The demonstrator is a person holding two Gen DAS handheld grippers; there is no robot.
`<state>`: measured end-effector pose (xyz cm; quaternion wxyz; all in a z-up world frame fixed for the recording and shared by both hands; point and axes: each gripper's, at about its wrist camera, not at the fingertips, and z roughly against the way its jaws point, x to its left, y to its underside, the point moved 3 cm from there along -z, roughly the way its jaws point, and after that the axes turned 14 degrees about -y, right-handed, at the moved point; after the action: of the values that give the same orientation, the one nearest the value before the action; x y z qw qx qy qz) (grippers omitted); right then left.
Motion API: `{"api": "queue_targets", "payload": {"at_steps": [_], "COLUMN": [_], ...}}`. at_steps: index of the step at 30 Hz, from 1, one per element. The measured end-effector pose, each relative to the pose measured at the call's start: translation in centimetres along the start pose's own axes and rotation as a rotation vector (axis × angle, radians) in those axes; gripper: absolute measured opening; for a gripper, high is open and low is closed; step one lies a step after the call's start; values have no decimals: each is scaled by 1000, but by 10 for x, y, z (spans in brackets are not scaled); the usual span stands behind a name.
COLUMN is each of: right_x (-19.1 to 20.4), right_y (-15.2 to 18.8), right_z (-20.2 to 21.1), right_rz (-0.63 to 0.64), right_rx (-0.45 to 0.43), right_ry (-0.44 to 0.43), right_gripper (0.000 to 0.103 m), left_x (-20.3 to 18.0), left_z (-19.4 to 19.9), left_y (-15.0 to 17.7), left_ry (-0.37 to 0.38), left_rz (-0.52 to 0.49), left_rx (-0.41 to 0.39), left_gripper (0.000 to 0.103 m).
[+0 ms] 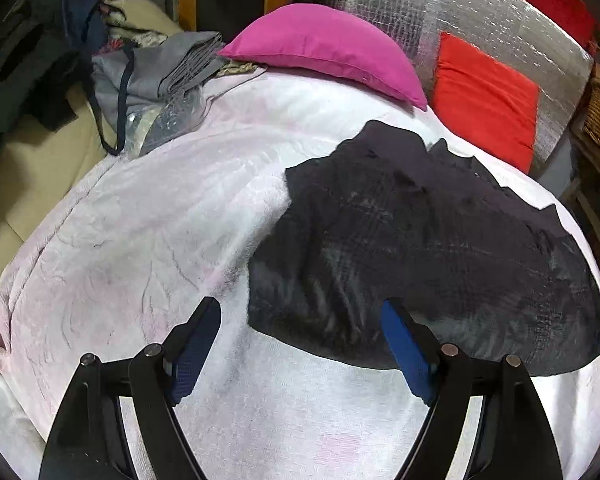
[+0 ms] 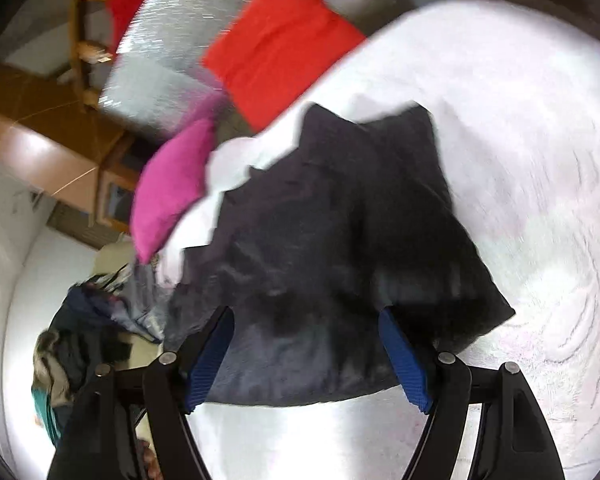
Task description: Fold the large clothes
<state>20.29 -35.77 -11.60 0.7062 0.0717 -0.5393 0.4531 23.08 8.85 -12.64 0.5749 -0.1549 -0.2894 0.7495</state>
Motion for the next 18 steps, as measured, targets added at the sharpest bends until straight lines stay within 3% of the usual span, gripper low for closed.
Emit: {"api": "queue_targets", "payload": {"at_steps": [7,14,16,18], "right_x": [-14,-51,-56,-55], "right_y": [-31,-50,-49,-43], "right_z": [40,17,21,32], "right_rz": [39,6,3,-17], "right_rx": [-34,63,14,-39], "right_ry": [85,153,171,136], "right_gripper": [78,78,78,78], "left_x": [32,29,34,41], "left_z": [-18,-51,-52,-49], "left_y": [-27,-47,-44,-36], "left_ry": [41,56,48,52], "left_rz": [64,42,76,131], "left_rx": [18,86,89,89], "left_gripper": [83,83,83,83]}}
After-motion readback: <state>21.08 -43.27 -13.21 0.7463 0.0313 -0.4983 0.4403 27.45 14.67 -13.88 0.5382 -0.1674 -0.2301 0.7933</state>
